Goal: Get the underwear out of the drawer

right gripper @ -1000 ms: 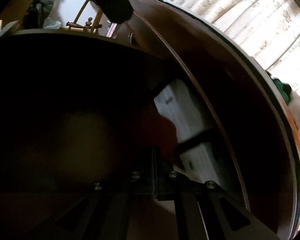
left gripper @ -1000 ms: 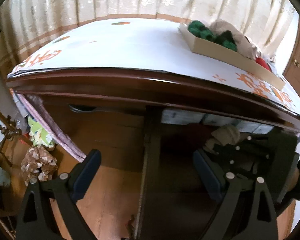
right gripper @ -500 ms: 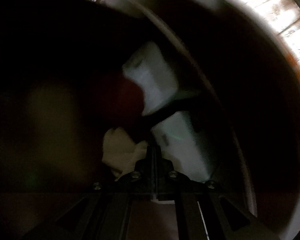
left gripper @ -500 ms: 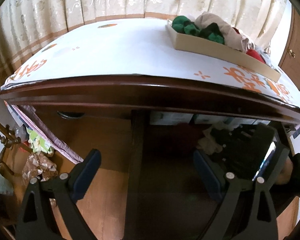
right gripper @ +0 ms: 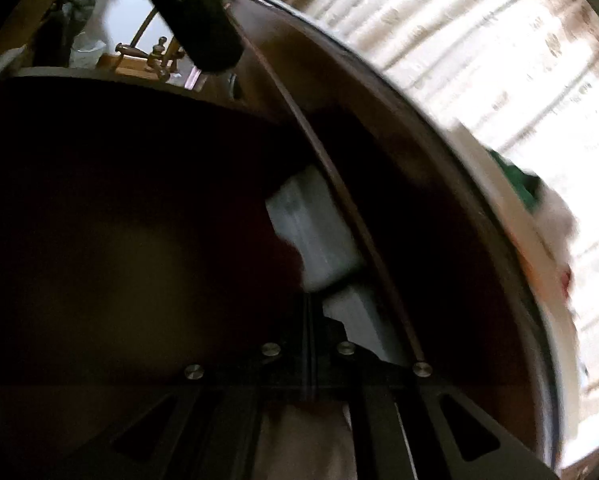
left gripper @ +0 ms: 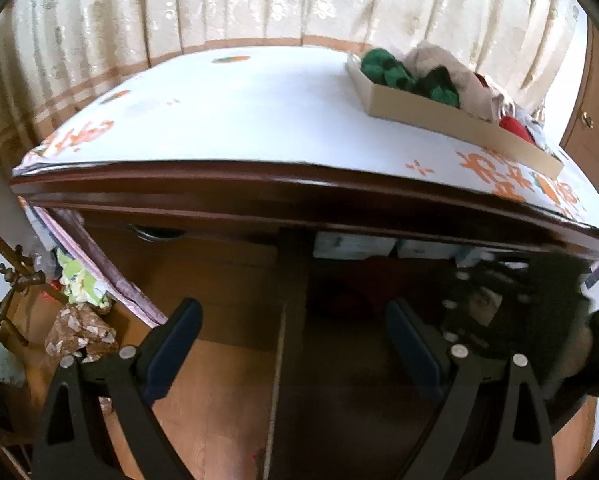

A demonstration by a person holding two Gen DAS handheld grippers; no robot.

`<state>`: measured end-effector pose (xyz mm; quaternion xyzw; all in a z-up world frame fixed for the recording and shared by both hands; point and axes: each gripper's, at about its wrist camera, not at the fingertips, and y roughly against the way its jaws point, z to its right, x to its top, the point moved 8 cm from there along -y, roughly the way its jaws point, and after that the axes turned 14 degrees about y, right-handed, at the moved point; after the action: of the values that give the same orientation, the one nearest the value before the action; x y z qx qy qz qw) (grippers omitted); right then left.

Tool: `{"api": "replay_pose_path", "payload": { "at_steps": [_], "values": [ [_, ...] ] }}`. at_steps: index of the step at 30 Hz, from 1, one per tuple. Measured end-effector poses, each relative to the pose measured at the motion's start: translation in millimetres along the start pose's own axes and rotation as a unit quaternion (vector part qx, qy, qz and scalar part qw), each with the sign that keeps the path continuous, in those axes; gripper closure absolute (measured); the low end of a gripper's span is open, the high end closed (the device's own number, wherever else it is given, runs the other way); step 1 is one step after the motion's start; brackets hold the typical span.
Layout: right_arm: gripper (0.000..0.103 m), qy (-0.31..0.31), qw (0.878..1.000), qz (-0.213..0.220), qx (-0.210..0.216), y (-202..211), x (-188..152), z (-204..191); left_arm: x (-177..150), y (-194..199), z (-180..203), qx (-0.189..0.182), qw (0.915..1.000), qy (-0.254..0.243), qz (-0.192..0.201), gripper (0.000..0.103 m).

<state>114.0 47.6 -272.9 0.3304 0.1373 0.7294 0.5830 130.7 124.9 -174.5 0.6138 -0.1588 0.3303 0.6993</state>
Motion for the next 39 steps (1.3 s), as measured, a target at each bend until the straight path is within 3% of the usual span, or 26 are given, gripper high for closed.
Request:
{"api": "replay_pose_path", "payload": {
  "at_steps": [5,7,9,12,15,16,18,21,24,27,31,33,34,37,39],
  "values": [
    [0.101,-0.004,0.999,-0.012,-0.040,-24.6,-0.3,-9.5,5.5,7.3,-17.4,0.013,0.9998,0.003,0.011,0.008],
    [0.101,-0.022,0.999,-0.016,-0.030,-24.3,-0.5,-11.1,6.6,5.5,-21.4,0.016,0.9998,0.008,0.009,0.008],
    [0.100,-0.057,0.998,-0.023,0.015,-26.6,-7.9,-4.4,6.0,3.5,-20.9,0.012,0.9999,0.011,0.004,0.008],
    [0.100,-0.058,0.994,-0.022,0.089,-15.7,-12.4,-7.9,4.1,2.9,-15.4,0.004,1.0000,0.003,0.003,0.008],
    [0.100,-0.092,0.976,0.015,0.195,19.7,-12.5,-12.9,1.5,3.9,-6.7,-0.003,0.9999,-0.011,0.005,0.008],
    [0.100,-0.102,0.975,0.025,0.197,32.1,-13.9,-10.0,0.6,3.6,-3.9,-0.006,0.9998,-0.016,0.003,0.008],
    [0.100,-0.108,0.981,0.033,0.158,48.7,-20.7,3.8,-1.6,1.7,6.8,-0.012,0.9992,-0.037,-0.003,0.008],
    [0.100,-0.075,0.994,0.006,0.078,52.0,-35.1,15.4,-1.7,1.0,18.1,-0.006,0.9982,-0.059,0.003,0.008],
    [0.100,-0.066,0.996,-0.011,0.065,30.2,-36.2,9.0,-2.5,4.9,20.2,-0.013,0.9984,-0.055,0.003,0.008],
    [0.102,-0.037,0.999,-0.026,-0.008,18.6,-37.6,13.2,-1.6,9.6,10.4,-0.001,0.9988,-0.048,0.007,0.008],
    [0.100,-0.012,0.999,-0.031,0.010,-0.9,-29.2,-3.1,0.4,7.9,-3.1,0.009,0.9994,-0.035,0.003,0.008],
    [0.100,-0.051,0.996,-0.024,0.067,1.6,-30.4,-3.0,1.2,5.7,-5.6,0.007,0.9996,-0.029,0.000,0.008],
    [0.099,-0.080,0.983,-0.016,0.163,6.6,-31.2,-13.3,0.6,4.2,-5.2,0.004,0.9996,-0.029,-0.003,0.008],
    [0.100,-0.052,0.974,0.003,0.219,36.6,-29.1,-27.2,-2.6,2.9,0.8,-0.001,0.9992,-0.040,-0.005,0.008],
    [0.100,-0.065,0.978,0.016,0.198,59.1,-34.4,-14.5,-6.2,1.6,7.4,-0.005,0.9983,-0.058,-0.010,0.008]
  ]
}}
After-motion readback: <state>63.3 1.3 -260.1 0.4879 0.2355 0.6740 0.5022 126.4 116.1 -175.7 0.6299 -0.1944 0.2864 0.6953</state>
